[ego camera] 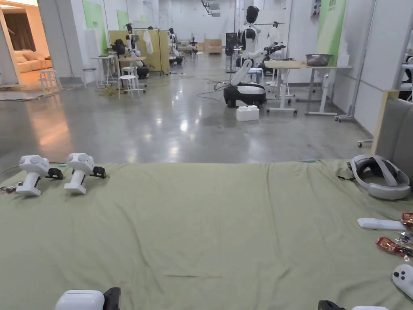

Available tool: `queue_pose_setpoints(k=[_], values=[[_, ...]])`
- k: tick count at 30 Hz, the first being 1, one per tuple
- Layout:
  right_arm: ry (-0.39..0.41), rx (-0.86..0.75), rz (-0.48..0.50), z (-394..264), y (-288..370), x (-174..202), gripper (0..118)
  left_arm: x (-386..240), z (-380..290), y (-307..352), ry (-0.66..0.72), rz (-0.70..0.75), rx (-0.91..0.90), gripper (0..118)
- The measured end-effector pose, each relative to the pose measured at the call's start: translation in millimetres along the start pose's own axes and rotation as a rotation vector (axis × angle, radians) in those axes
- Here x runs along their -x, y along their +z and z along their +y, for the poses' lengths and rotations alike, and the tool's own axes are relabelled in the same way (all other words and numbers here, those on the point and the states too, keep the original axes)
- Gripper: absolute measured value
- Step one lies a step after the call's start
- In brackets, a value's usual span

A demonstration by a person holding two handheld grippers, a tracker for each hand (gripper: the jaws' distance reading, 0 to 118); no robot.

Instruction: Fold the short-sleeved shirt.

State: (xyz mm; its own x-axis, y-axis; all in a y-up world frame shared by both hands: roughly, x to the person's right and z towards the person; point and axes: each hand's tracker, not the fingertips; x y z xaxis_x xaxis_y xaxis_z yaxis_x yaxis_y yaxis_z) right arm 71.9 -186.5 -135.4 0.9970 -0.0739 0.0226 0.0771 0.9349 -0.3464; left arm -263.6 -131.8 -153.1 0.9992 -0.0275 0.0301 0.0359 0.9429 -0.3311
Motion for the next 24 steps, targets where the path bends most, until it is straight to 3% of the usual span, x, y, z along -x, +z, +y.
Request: queue_pose_setpoints(k=[4,5,6,7,8,9,10,13,15,17,21,24], values=[[0.042,0.039,0.044,5,2,8,6,2,5,5,-0.001,-0.016,-0.005,1],[0.042,0.042,0.051,8,2,9,9,2,7,10,-0.008,-0.017,-0.015,2],[0.032,0.045,0.067,10,3,9,20,3,8,15,-0.020,-0.021,-0.032,5],[0.023,0.052,0.081,13,4,9,52,3,8,20,-0.024,-0.028,-0.050,32],[0.008,0.061,0.099,17,4,10,84,5,11,23,-0.019,-0.035,-0.062,70],[-0.002,0.065,0.104,19,4,10,105,6,16,23,-0.012,-0.037,-0.051,99],[-0.007,0.062,0.117,21,6,10,113,6,18,25,-0.005,-0.037,-0.059,104],[-0.008,0.040,0.148,27,12,11,114,11,24,31,0.046,-0.045,-0.089,105],[-0.011,0.026,0.136,31,15,13,118,15,26,32,0.092,-0.044,-0.097,115],[-0.032,0.008,0.120,38,22,15,118,18,30,33,0.124,-0.046,-0.075,118],[-0.178,0.078,0.002,51,19,12,118,26,36,41,0.209,-0.113,-0.081,118],[-0.231,0.190,-0.018,59,17,7,118,28,40,45,0.217,-0.113,-0.101,118]])
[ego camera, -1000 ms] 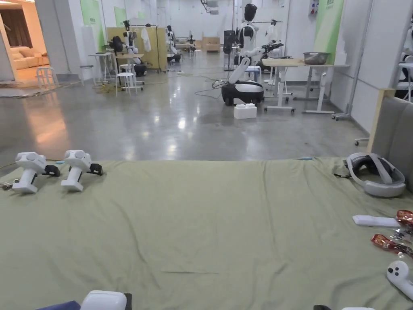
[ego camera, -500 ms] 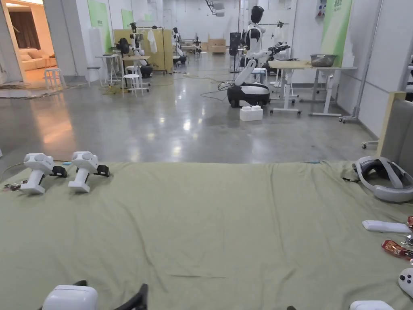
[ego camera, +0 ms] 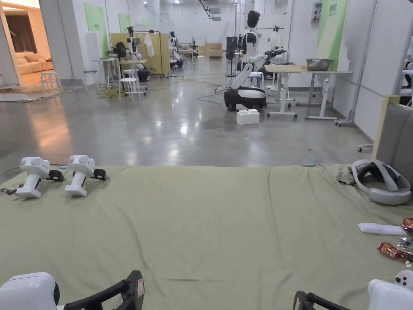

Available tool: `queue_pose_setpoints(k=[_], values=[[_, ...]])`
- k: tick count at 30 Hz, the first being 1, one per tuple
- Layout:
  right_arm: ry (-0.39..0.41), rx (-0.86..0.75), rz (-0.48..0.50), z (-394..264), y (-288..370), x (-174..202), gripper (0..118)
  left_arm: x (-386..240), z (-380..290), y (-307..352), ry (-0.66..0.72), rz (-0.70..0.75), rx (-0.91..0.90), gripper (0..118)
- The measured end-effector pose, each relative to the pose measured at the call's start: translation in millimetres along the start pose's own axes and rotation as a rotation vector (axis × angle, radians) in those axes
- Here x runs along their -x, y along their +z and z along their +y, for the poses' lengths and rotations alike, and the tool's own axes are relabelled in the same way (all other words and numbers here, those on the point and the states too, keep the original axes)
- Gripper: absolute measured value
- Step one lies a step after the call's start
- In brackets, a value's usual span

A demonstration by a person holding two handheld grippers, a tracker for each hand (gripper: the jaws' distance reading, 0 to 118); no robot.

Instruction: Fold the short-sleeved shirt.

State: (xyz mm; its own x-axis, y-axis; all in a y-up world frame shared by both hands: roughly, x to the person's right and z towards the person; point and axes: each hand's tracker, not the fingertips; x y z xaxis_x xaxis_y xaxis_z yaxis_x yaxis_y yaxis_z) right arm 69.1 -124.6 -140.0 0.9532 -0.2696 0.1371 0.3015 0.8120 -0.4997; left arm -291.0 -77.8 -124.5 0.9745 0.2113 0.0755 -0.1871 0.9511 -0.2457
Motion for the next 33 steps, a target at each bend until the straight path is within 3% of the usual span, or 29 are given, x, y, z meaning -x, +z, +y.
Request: queue_pose_setpoints(k=[5,11,17,23,25,29,33], values=[[-0.091,0.010,0.092,5,6,-9,118,-5,4,-2,-0.033,0.021,0.023,118],[-0.101,0.038,0.013,11,10,-6,118,-9,4,-6,-0.030,0.005,0.026,118],[-0.126,0.063,0.036,9,6,-8,118,-10,1,-6,-0.031,-0.003,0.038,118],[-0.059,0.072,0.009,0,1,3,118,-6,-3,-9,0.011,-0.014,0.060,118],[-0.026,0.049,0.041,-2,0,5,118,-7,-3,-9,0.013,-0.015,0.060,118],[-0.048,0.062,-0.008,-1,-4,10,118,-8,-3,-8,0.006,-0.022,0.056,118],[-0.045,0.041,0.007,1,-2,7,118,-9,-3,-6,-0.004,-0.026,0.047,118]])
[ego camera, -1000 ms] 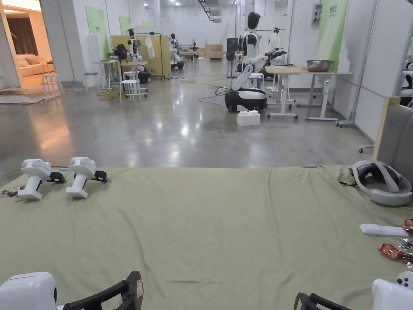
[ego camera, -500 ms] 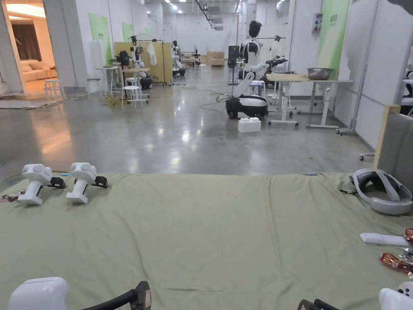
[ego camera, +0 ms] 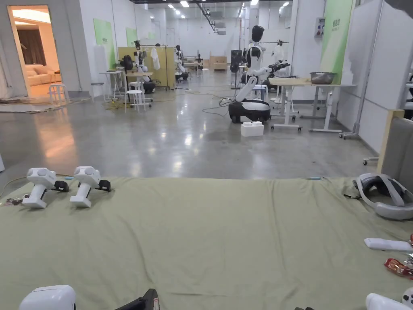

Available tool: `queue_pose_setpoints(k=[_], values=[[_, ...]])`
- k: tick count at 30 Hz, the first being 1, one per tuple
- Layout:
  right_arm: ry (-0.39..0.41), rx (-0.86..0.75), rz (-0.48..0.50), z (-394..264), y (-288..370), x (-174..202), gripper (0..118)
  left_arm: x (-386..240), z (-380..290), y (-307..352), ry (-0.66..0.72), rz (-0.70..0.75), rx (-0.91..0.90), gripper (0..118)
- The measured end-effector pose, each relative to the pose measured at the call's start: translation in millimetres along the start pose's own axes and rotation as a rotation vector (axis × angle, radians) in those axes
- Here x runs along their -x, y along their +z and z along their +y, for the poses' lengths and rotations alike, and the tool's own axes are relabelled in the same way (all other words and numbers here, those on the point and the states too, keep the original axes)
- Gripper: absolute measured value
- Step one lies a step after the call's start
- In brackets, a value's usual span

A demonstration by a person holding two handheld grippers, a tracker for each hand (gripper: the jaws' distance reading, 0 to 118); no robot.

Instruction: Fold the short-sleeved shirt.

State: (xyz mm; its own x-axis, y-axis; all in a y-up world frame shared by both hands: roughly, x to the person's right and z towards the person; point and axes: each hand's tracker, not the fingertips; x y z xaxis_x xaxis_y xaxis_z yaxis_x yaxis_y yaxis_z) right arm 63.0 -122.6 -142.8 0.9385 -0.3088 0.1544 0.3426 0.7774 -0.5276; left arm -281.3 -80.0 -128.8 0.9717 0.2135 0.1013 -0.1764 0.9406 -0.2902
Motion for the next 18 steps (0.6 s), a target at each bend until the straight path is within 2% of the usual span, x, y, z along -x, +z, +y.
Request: queue_pose_setpoints(k=[2,7,9,12,13,15,17,18], values=[[0.010,-0.036,0.026,-1,4,-2,118,0,-1,2,-0.006,0.006,-0.011,118],[0.102,-0.170,0.125,-9,20,-1,118,2,0,4,0.007,0.009,-0.034,118],[0.176,-0.215,0.203,-12,24,-1,118,0,1,7,0.002,0.010,-0.058,118],[0.220,-0.155,0.163,-10,22,6,118,-3,3,9,-0.025,0.007,-0.071,118],[0.234,-0.192,0.158,-14,25,8,118,-5,4,10,-0.040,0.012,-0.079,118],[0.239,-0.341,0.216,-18,39,12,118,-8,4,14,-0.059,0.020,-0.102,118],[0.232,-0.382,0.253,-18,42,11,118,-9,4,23,-0.071,0.013,-0.174,118],[0.249,-0.360,0.228,-17,38,12,118,-9,4,26,-0.069,0.009,-0.198,118]])
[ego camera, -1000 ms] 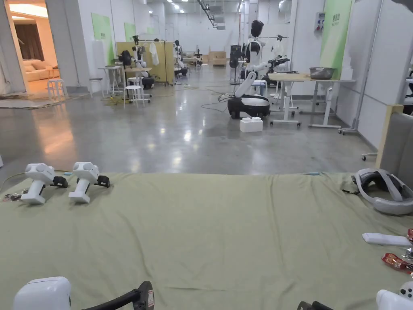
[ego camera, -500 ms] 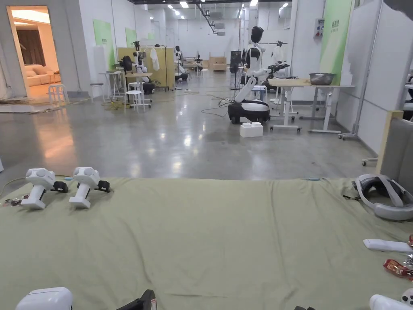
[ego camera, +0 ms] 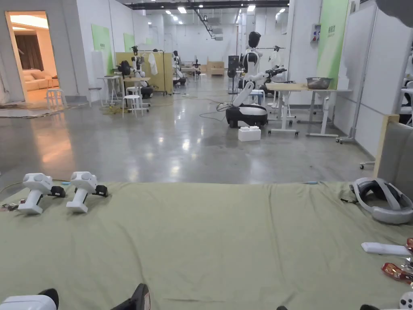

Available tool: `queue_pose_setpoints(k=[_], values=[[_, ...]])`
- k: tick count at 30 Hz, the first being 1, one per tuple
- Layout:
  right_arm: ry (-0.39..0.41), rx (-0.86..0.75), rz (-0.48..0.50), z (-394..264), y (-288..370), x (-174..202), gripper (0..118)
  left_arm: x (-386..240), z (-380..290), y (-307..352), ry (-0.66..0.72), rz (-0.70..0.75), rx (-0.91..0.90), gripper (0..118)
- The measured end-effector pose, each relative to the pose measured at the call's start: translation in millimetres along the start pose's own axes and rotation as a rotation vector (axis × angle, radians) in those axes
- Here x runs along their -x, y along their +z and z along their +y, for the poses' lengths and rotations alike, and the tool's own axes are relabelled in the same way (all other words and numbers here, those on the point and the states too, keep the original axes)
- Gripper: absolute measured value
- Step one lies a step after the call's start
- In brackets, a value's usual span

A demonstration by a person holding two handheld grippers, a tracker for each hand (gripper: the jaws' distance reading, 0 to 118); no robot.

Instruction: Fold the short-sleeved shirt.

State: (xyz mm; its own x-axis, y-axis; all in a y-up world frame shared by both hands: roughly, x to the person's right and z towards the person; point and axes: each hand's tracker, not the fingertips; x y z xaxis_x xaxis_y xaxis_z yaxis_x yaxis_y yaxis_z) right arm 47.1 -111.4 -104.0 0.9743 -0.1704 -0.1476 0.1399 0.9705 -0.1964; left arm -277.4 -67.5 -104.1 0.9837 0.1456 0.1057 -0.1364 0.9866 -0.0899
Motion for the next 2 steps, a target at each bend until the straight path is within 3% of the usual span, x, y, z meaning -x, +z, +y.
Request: queue_pose_setpoints(k=[2], values=[[0.133,0.087,-0.103,-5.4,-8.3,5.9,118,0.5,2.8,4.1,0.005,-0.009,-0.004,118]])
